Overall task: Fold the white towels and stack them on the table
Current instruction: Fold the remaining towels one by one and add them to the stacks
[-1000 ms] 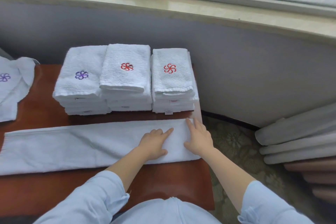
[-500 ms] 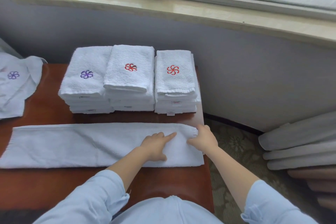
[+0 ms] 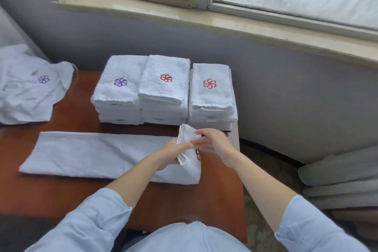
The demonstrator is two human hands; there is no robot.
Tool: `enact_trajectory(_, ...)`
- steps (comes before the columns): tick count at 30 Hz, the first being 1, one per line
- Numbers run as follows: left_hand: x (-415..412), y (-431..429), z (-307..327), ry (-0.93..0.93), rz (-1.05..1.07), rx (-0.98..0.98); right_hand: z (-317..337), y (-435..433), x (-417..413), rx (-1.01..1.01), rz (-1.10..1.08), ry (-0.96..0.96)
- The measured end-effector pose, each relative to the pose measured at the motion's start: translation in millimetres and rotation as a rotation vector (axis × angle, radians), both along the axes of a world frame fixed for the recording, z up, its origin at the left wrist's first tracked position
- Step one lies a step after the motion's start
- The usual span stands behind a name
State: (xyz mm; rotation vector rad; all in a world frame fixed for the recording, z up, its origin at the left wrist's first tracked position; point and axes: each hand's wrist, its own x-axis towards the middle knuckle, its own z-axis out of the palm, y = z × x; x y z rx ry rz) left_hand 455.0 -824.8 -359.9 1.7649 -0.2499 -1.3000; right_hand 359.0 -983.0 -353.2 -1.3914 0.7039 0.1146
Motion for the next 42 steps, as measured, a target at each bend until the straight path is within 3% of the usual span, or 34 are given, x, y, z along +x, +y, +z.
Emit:
enact_trajectory(4, 24.7, 39.4, 6.8, -0.072, 0.135, 0.000, -0.6, 23.0, 18.1, -0.207, -0.195, -0.079)
enact_trajectory(11, 42.7, 79.4, 9.5, -0.106, 0.141, -0.002, -12.8, 75.8, 44.3, -0.460, -0.012, -0.025)
enact_trajectory(18, 47.3, 56.7, 11.3, 0.050, -0.039, -0.092, 4.2, 80.0, 42.2, -0.418, -0.211, 0.016)
enact_trajectory(23, 17.5, 5.6, 1.0, 0.150, -0.185, -0.106, 4.9, 47.7, -4.4, -0.194, -0.341, 0.140)
enact_trajectory(27, -14.8, -26.2, -10.8, 0.171, -0.327, -0.076, -2.2, 26.4, -42.7, -0.154, -0.445, 0.238)
enact_trajectory(32, -45.8, -39.5, -31.4, 0.100, -0.416, -0.015, -13.9, 19.4, -72.2, -0.243, -0.315, 0.271)
enact_trajectory(37, -54.6, -42.0, -35.7, 0.020, -0.376, -0.008, -16.7, 13.3, -79.1, -0.278, -0.217, 0.253)
enact_trajectory(42, -55.6, -40.9, -21.9, 0.053, -0.303, -0.043, -19.1, 14.1, -69.3, -0.374, -0.106, 0.318)
